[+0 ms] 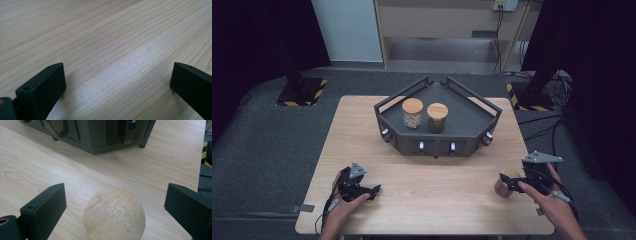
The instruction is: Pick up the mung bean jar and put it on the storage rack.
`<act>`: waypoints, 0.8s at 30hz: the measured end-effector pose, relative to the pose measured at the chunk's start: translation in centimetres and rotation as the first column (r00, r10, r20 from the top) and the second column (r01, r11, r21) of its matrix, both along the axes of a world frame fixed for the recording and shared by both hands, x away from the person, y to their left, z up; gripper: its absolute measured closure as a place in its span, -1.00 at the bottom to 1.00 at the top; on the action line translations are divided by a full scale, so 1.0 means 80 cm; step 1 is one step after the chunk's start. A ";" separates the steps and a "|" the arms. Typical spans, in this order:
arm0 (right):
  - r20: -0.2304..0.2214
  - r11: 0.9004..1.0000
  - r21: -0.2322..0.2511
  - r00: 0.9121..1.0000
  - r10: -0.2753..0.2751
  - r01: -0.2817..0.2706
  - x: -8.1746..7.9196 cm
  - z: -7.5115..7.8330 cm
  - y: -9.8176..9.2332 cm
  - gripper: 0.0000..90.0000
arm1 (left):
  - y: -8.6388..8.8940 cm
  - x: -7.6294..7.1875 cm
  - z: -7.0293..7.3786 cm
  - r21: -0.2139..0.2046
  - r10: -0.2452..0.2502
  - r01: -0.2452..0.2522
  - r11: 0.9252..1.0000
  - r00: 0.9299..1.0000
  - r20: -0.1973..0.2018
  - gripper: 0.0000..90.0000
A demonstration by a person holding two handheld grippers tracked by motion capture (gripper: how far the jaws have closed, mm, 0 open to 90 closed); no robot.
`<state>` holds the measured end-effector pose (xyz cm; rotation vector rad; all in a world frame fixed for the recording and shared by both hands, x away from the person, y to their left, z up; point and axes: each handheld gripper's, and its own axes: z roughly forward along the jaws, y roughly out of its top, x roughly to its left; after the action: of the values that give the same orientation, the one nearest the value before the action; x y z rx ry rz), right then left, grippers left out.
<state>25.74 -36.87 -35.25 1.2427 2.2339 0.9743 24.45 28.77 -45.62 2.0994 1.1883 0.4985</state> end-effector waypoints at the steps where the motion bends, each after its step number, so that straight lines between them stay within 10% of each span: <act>1: 0.000 1.000 0.004 1.000 -0.005 0.005 -0.001 -0.002 -0.001 -0.91 | 0.000 0.000 0.000 0.000 0.000 0.000 1.000 1.000 0.000 -1.00; 24: -0.027 1.000 0.000 1.000 -0.011 0.011 -0.015 -0.029 -0.009 -0.92 | 0.000 0.000 0.000 0.000 0.000 0.000 1.000 1.000 0.000 -1.00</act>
<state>24.54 -37.58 -37.58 1.2736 2.2452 0.9598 24.45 28.77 -45.62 2.0993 1.1883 0.4984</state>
